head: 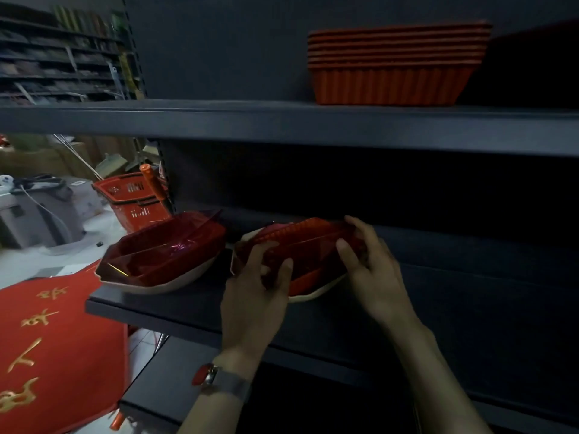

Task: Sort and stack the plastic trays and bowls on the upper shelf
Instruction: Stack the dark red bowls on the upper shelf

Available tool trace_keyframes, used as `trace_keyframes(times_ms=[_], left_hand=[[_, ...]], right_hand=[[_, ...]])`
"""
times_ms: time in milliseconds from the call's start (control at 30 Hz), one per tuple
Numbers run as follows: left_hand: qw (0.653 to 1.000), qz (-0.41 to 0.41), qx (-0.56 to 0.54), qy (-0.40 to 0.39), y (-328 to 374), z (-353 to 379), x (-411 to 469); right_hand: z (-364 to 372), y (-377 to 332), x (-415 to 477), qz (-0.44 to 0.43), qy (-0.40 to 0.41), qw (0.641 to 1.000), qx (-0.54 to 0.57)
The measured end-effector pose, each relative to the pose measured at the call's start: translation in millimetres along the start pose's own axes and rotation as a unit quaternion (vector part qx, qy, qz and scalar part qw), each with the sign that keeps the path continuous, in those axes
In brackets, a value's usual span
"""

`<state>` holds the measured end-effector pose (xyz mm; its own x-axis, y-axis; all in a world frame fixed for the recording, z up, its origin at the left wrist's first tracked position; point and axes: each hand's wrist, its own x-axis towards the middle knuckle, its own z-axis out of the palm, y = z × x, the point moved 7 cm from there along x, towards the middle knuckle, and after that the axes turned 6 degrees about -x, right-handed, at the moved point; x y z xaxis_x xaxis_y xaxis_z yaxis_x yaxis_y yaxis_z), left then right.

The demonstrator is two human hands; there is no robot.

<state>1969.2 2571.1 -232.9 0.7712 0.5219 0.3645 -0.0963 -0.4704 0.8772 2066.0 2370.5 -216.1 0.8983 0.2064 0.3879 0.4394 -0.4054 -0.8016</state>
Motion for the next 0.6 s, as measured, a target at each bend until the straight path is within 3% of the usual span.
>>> trace_keyframes(times_ms=[300, 600], left_hand=[[0.999, 0.029, 0.017, 0.017, -6, 2, -3], [0.996, 0.038, -0.070, 0.045, -11, -1, 0]], right_hand=[[3, 2, -5, -0.012, 0.002, 0.998, 0.058], [-4, -4, -17, -0.012, 0.053, 0.995, 0.080]])
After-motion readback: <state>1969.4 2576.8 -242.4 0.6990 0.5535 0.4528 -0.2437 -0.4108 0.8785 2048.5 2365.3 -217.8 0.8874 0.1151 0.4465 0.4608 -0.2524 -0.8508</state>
